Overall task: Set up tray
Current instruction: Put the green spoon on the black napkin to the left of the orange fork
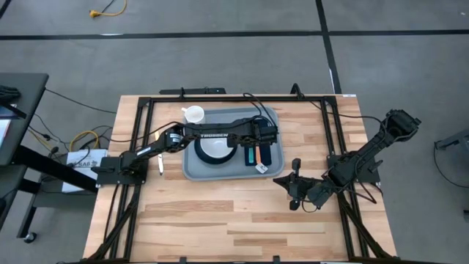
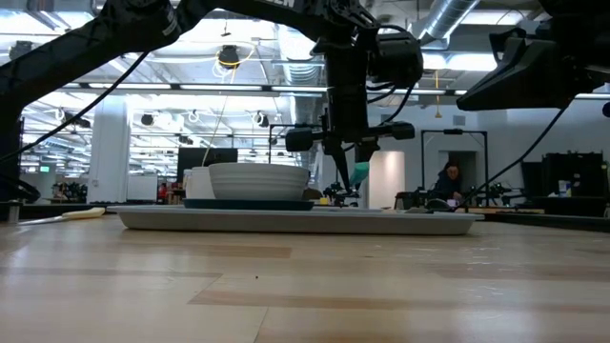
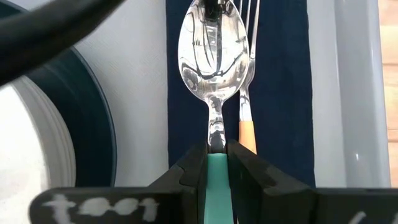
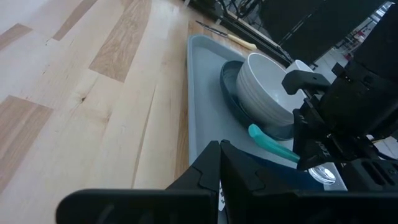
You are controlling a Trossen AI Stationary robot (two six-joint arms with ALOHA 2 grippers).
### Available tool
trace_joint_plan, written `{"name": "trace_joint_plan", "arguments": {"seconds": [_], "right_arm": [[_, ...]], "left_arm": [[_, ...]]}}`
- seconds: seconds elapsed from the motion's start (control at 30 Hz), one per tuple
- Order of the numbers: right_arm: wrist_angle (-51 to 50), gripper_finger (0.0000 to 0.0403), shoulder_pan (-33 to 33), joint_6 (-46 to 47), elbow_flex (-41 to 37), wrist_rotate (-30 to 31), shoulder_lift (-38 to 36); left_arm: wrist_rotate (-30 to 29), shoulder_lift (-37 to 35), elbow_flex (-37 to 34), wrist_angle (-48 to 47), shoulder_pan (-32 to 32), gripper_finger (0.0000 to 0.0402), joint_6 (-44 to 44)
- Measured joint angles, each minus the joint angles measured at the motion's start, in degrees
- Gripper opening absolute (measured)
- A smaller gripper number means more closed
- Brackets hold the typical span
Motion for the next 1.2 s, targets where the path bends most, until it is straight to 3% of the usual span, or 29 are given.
{"name": "trace_joint_plan", "arguments": {"seconds": [1.2], "right_arm": [[-0.02, 0.0003, 0.00, 0.00, 0.00, 0.00, 0.00]], "left_arm": [[2.08, 0.00, -0.11, -0.09, 0.48, 0.0037, 0.04]]}}
